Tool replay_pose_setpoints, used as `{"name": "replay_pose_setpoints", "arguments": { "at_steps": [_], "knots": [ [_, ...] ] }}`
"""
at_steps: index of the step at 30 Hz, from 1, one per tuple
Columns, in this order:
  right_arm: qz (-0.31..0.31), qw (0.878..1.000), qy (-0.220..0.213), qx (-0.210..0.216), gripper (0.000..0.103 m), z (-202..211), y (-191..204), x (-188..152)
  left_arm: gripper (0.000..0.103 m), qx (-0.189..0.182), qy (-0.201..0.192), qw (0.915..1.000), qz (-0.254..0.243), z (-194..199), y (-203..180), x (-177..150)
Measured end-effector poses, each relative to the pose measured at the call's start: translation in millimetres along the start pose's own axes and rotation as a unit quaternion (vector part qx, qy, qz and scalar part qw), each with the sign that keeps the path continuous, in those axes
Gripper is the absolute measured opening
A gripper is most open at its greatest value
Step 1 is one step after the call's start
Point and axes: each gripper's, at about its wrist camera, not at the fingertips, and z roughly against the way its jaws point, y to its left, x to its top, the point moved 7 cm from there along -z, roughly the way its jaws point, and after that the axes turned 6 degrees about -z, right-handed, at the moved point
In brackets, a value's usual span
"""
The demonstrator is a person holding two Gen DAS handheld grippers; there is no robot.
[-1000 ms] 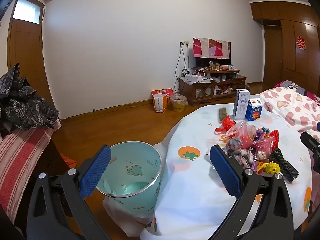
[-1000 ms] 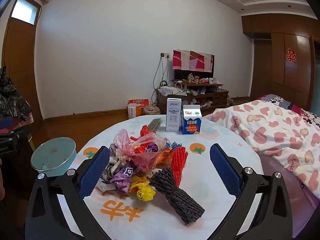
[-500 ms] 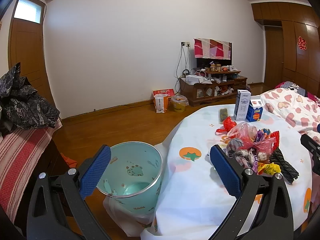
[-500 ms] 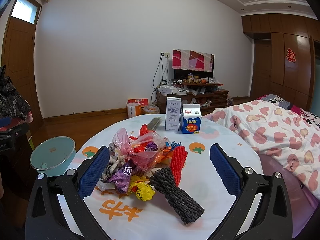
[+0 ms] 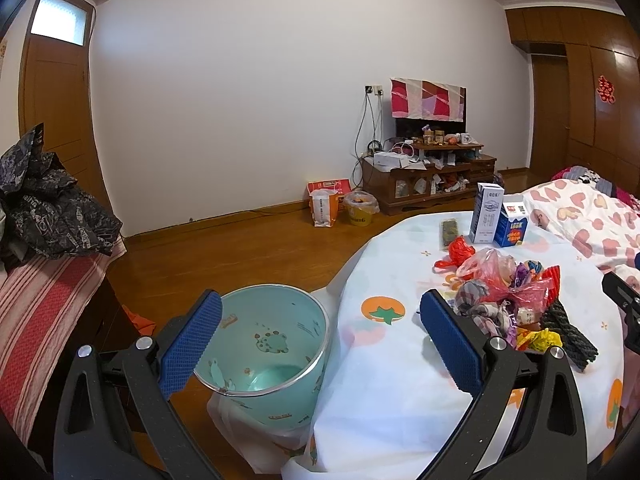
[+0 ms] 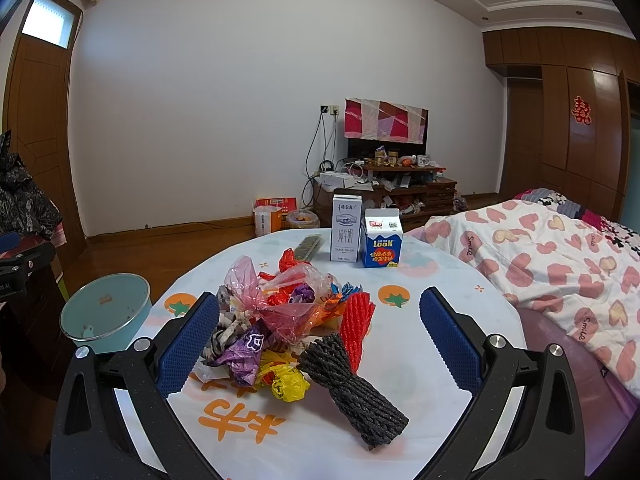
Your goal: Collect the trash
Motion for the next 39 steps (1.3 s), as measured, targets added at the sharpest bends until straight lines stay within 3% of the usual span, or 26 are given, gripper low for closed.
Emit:
{"name": "replay_pose_setpoints", "arguments": {
  "at_steps": [39],
  "knots": [
    [-0.002, 1.0, 0.014, -0.004, 0.098, -9, -9, -8, 0.097, 0.004, 0.006, 1.0, 0.002, -5, 3, -7]
  ]
}}
